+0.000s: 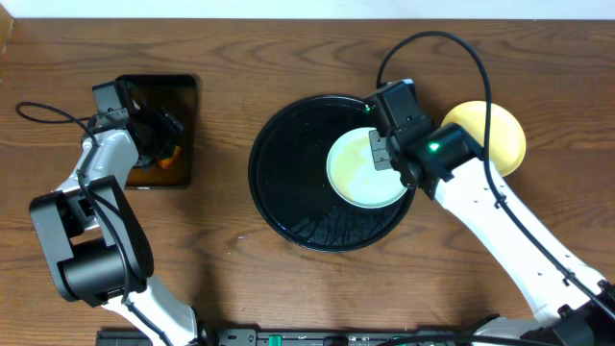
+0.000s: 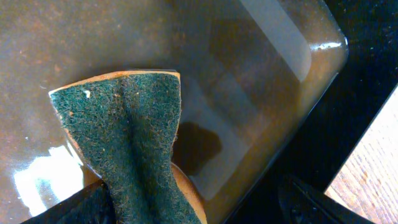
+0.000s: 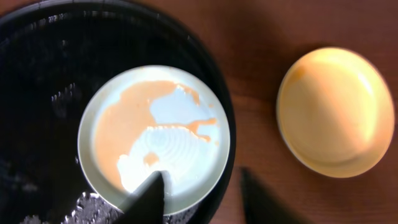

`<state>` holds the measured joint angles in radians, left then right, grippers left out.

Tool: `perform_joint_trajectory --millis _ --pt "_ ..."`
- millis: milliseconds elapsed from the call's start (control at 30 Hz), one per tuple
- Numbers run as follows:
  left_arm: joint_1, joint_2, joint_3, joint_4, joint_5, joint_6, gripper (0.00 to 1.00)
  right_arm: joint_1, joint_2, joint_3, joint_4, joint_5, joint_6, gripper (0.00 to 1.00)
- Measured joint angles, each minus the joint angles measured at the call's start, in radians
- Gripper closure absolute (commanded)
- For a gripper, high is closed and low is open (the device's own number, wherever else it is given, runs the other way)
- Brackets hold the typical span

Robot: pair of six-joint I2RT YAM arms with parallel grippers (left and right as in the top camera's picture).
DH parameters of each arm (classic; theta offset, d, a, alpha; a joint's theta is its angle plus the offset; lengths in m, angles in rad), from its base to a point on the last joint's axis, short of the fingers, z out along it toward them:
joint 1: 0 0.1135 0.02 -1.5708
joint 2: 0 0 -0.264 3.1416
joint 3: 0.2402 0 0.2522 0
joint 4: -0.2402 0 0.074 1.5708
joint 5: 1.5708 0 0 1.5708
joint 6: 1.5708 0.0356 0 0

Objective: Clean dirty plates on tray and stack at the side

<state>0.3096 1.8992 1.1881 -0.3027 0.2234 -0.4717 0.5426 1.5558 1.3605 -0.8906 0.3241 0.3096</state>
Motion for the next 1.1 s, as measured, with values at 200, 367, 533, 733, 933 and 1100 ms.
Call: perform_joint_trajectory --millis 200,367,533,733,933,1100 --pt "0.0 0.0 0.0 0.0 0.0 0.0 0.19 -0.075 0.114 0.005 0.015 -0.072 0.02 0.45" --pt "0.0 0.0 0.0 0.0 0.003 0.0 0.19 -0.171 0.294 0.005 0.09 -0.172 -0.025 0.51" --pt "0.0 0.0 0.0 0.0 0.003 0.0 0.19 -0.249 0.38 0.005 0.107 -0.245 -0.082 0.51" --pt "0.0 0.0 0.0 0.0 0.003 0.0 0.19 -0.266 0.383 0.005 0.118 -0.294 -0.136 0.59" --pt "0.0 0.0 0.0 0.0 0.003 0.0 0.19 -0.266 0.385 0.005 0.11 -0.324 -0.153 0.62" --pt "0.0 0.0 0.0 0.0 0.003 0.0 0.19 -0.266 0.415 0.005 0.114 -0.325 -0.158 0.62"
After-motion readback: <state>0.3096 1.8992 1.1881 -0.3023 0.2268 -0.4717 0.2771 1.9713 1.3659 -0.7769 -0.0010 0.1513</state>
